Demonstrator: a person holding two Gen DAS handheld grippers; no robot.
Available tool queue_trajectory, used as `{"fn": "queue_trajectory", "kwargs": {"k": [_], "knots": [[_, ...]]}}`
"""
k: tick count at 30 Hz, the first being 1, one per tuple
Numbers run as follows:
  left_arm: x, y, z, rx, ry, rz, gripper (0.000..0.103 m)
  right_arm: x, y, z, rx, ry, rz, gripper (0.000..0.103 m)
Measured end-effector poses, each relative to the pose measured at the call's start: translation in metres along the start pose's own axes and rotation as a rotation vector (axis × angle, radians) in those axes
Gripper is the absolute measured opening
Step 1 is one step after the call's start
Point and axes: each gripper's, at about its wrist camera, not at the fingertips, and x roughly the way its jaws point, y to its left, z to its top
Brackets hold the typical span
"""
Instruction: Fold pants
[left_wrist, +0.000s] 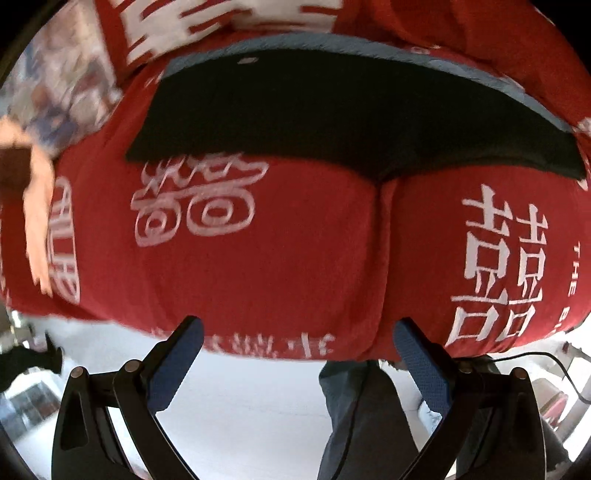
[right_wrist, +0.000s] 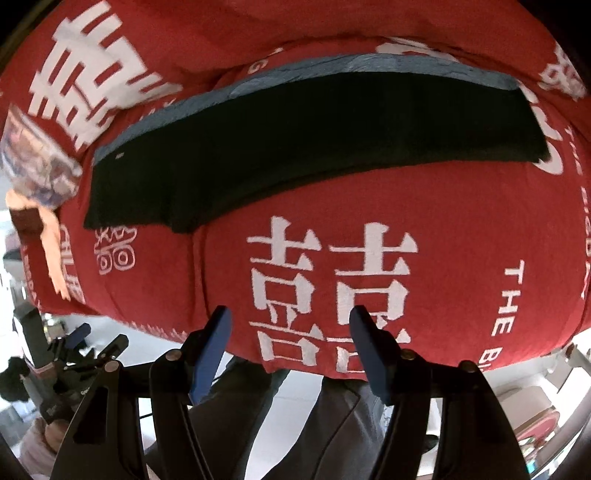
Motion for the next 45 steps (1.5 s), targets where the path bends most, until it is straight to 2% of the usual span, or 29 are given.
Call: {"fn": "queue_trajectory", "kwargs": {"k": [5,11,15,17,21,24,26,28,29,31,34,36,39,43,45], "knots": [[-0.001,-0.023,0.031,0.145,-0.02,0.02,0.103,-0.009,-0.026,-0.012,0.122,-0.071,0.028,0.07],[-0.009,-0.061,0.068,0.201,-0.059,0.024,0.103,-0.011,-0.075,-0.022,0.216,-0.12,0.082,0.07],[0.0,-0.093,0.096,0.162,-0.065,-0.001,0.103,0.001,-0.125,-0.006,0.28,-0.138,0.102,0.07],[0.007,-0.11,0.11,0.145,-0.066,0.015,0.103,0.005,-0.153,0.007,0.318,-0.167,0.131,0.07],[0.013,-0.151,0.147,0.095,-0.134,0.007,0.103,0.013,-0.213,0.041,0.416,-0.251,0.196,0.07],[0.023,-0.179,0.172,0.061,-0.175,-0.004,0.103,0.021,-0.26,0.068,0.526,-0.317,0.235,0.057],[0.031,-0.197,0.186,0.045,-0.209,-0.004,0.103,0.027,-0.288,0.082,0.605,-0.36,0.284,0.055],[0.039,-0.211,0.198,0.033,-0.238,0.004,0.103,0.032,-0.309,0.092,0.66,-0.397,0.333,0.047],[0.042,-0.216,0.202,0.027,-0.244,0.0,0.103,0.036,-0.316,0.096,0.672,-0.415,0.36,0.043],[0.052,-0.225,0.209,0.016,-0.242,-0.002,0.103,0.041,-0.321,0.105,0.663,-0.421,0.383,0.007],[0.059,-0.234,0.213,0.029,-0.268,0.014,0.103,0.033,-0.319,0.11,0.619,-0.471,0.417,0.007],[0.07,-0.242,0.216,0.069,-0.266,0.059,0.103,0.027,-0.316,0.111,0.579,-0.495,0.403,0.007],[0.08,-0.24,0.219,0.049,-0.252,0.038,0.103,0.041,-0.317,0.115,0.583,-0.433,0.335,0.007],[0.077,-0.234,0.22,0.076,-0.242,0.021,0.103,0.052,-0.322,0.102,0.641,-0.429,0.386,0.007],[0.072,-0.229,0.218,0.081,-0.247,0.029,0.103,0.049,-0.32,0.098,0.642,-0.427,0.391,0.011]]}}
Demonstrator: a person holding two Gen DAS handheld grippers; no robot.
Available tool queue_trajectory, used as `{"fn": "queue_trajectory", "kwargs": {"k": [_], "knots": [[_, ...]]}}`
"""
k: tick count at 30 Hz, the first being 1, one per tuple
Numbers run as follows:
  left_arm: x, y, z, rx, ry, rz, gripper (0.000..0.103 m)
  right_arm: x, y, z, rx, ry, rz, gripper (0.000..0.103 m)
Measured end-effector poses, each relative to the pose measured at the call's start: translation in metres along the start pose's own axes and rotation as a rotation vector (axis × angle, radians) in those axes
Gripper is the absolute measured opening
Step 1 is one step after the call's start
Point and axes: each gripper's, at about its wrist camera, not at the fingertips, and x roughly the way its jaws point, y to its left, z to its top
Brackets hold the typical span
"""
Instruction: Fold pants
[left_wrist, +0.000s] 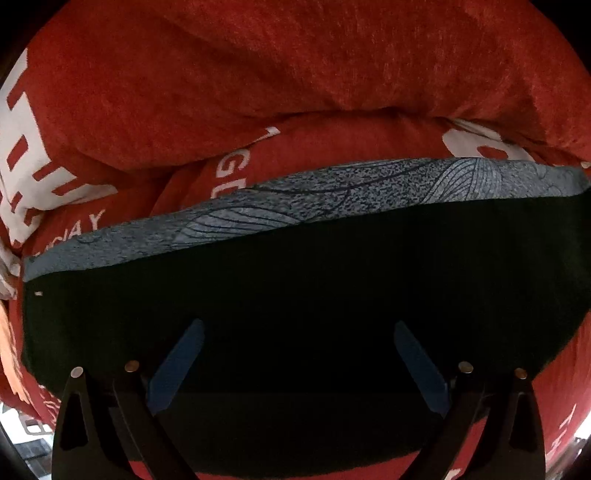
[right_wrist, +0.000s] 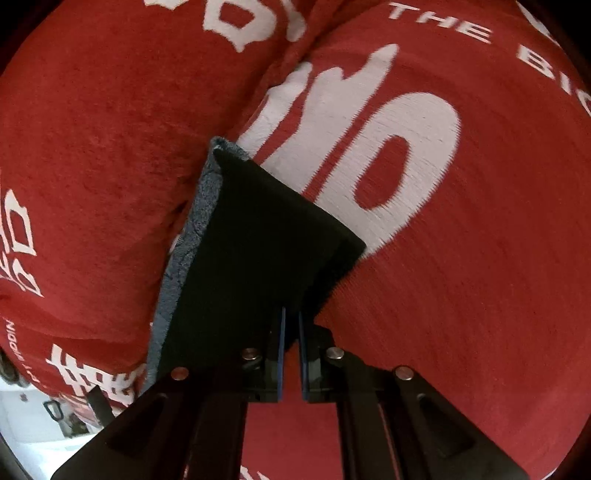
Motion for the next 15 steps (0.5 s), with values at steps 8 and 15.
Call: {"fn": "queue_trajectory", "kwargs": {"k": [8,15], "knots": [[-0.02,0.067,-0.026,-0.074,-0.014,0.043,0.103,0.027,0.044,-0.054,-0.091,0.199,0.112,0.024],[0.004,0.158,-0.072,-0.17,0.063,0.185,0.103,0.081,0.083,-0.11,-0.148,0.343,0.15,0.028]]}}
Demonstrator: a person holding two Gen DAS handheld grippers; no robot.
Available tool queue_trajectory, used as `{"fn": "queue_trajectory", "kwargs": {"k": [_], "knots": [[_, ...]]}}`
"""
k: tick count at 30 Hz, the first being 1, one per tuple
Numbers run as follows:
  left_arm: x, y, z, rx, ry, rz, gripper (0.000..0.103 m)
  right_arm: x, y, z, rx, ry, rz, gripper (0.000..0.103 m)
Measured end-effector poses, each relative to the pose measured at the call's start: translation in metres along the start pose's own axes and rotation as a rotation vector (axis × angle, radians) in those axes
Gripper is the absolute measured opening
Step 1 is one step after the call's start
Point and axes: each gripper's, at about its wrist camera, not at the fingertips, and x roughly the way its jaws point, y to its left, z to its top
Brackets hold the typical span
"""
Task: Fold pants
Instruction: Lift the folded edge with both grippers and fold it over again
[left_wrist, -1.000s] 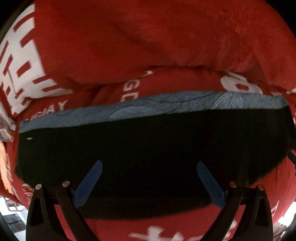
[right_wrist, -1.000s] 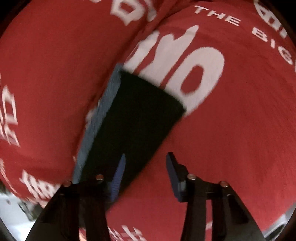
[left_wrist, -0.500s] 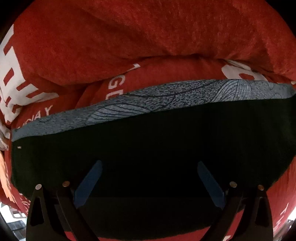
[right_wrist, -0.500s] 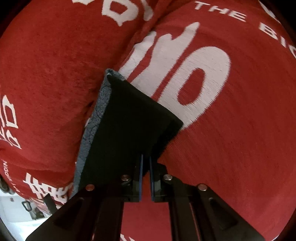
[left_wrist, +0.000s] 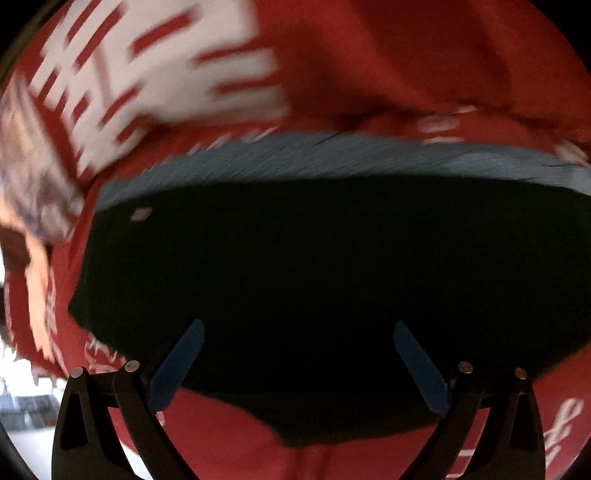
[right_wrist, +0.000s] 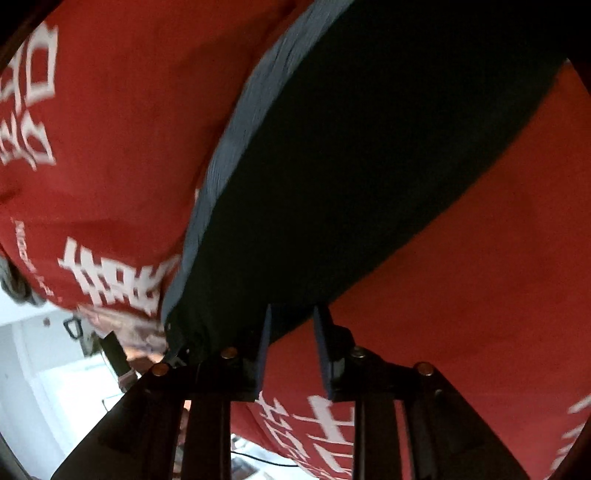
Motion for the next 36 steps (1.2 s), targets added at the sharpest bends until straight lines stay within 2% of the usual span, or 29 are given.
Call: {"fn": "queue_trajectory", "kwargs": {"k": [2,3,6,7,9,10,13,17,22,23,24,25,28,31,34,36], "knots": [[0.019,0.019,-0.008,-0.03,0.041,0.028,0.103,0.001,-0.003,-0.006,-0.001,-0.034,-0.005,0.018],[0.026,0.026,-0.012,-0.04,0.051,0.017,0.103,0.0,-0.006,-0.006,0.016,-0.045,-0.021,0.01],[0.028,0.032,-0.017,-0.032,0.043,-0.014,0.103,-0.012,-0.011,-0.012,0.05,-0.065,-0.027,0.01],[0.027,0.032,-0.018,-0.019,0.044,-0.018,0.103,-0.016,-0.007,-0.016,0.03,-0.057,-0.018,0.014],[0.026,0.037,-0.019,-0.016,0.049,-0.037,0.103,-0.003,0.006,-0.027,-0.01,0.012,0.018,0.016],[0.024,0.04,-0.019,-0.021,0.046,-0.046,0.103,0.01,0.016,-0.035,-0.023,0.059,0.032,0.023],[0.017,0.06,-0.022,-0.06,0.035,-0.035,0.103,0.052,0.038,-0.058,-0.057,0.163,0.082,0.034],[0.024,0.084,-0.026,-0.095,0.037,-0.011,0.103,0.111,0.06,-0.076,-0.025,0.243,0.14,0.034],[0.033,0.09,-0.032,-0.09,0.027,-0.017,0.103,0.129,0.056,-0.079,0.042,0.244,0.153,0.033],[0.035,0.091,-0.032,-0.088,0.025,-0.017,0.103,0.126,0.057,-0.079,0.033,0.239,0.145,0.03],[0.033,0.089,-0.033,-0.09,0.023,-0.021,0.103,0.124,0.061,-0.079,0.018,0.23,0.132,0.009],[0.033,0.091,-0.034,-0.093,0.02,-0.028,0.103,0.121,0.065,-0.078,-0.011,0.218,0.117,0.007],[0.035,0.087,-0.029,-0.083,0.014,-0.034,0.103,0.122,0.072,-0.084,-0.033,0.195,0.055,0.006],[0.033,0.084,-0.026,-0.067,0.009,-0.026,0.103,0.112,0.061,-0.091,-0.019,0.198,0.029,0.006],[0.024,0.079,-0.024,-0.064,0.028,-0.029,0.103,0.094,0.077,-0.093,-0.134,0.202,-0.018,0.007],[0.004,0.064,-0.027,-0.063,0.004,-0.069,0.103,0.08,0.094,-0.087,-0.219,0.158,-0.062,0.011]]}}
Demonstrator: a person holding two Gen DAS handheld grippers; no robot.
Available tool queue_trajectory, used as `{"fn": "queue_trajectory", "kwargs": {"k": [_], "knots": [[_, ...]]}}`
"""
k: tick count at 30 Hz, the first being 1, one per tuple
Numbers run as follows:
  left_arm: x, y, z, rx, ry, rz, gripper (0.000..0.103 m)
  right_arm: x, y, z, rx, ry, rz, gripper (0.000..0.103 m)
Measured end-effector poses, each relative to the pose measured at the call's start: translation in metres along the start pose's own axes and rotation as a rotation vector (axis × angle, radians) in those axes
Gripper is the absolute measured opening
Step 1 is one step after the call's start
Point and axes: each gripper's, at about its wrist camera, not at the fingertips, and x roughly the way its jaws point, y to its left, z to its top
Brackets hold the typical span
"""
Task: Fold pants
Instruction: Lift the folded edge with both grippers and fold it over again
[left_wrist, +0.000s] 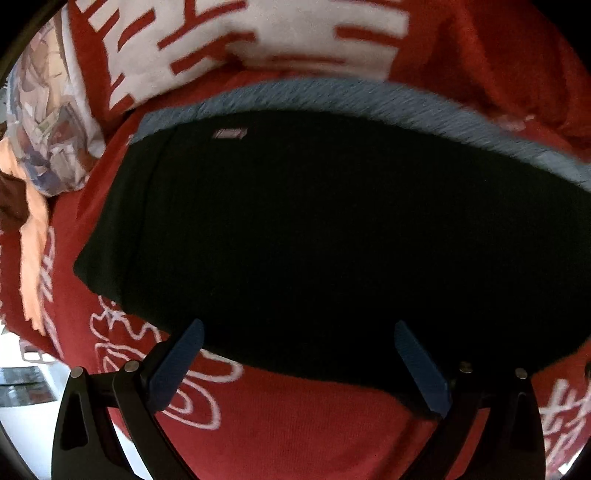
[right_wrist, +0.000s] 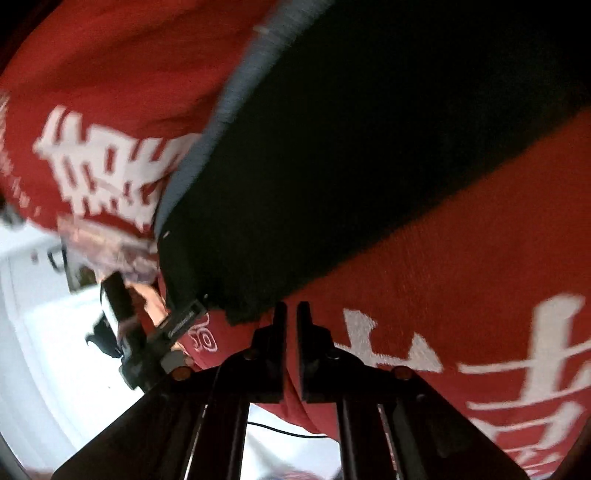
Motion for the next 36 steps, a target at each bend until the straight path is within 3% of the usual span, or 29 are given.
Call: {"fn": "queue_trajectory", "kwargs": {"k": [2,4,6,7,9,11,15,20,27,36], "knots": [[-0.009,-0.016,-0.002,0.022,-0.008,-0.043,0.103,-0.016,0.012,0.016,-0.071,-0.064,-0.078,0.018],[-0.012,-0.041,-0.005,0.074,-0.006,-0.077,0.103,-0.019,0.014,0.027,-0.078,-0.102,-0.124,0.031],[-0.004,-0.066,-0.01,0.142,0.024,-0.067,0.103,-0.016,-0.003,0.033,-0.027,-0.101,-0.153,0.031],[0.003,-0.076,-0.014,0.167,0.041,-0.038,0.103,-0.013,-0.013,0.031,0.0,-0.084,-0.158,0.024],[0.001,-0.078,-0.015,0.149,0.034,-0.029,0.103,-0.017,-0.027,0.022,0.04,-0.067,-0.126,0.019],[-0.002,-0.076,-0.013,0.142,0.049,-0.04,0.103,-0.023,-0.034,0.013,0.038,-0.044,-0.18,0.025],[-0.017,-0.078,-0.013,0.152,0.055,-0.049,0.103,-0.055,-0.059,0.0,0.075,-0.078,-0.116,0.025],[-0.041,-0.11,-0.014,0.213,0.023,-0.07,0.103,-0.096,-0.085,0.0,0.135,-0.164,-0.125,0.025],[-0.066,-0.192,-0.001,0.285,-0.01,-0.139,0.103,-0.144,-0.123,0.008,0.232,-0.287,-0.102,0.029],[-0.074,-0.264,0.025,0.232,-0.002,-0.209,0.103,-0.193,-0.188,0.028,0.417,-0.497,-0.021,0.034]]}}
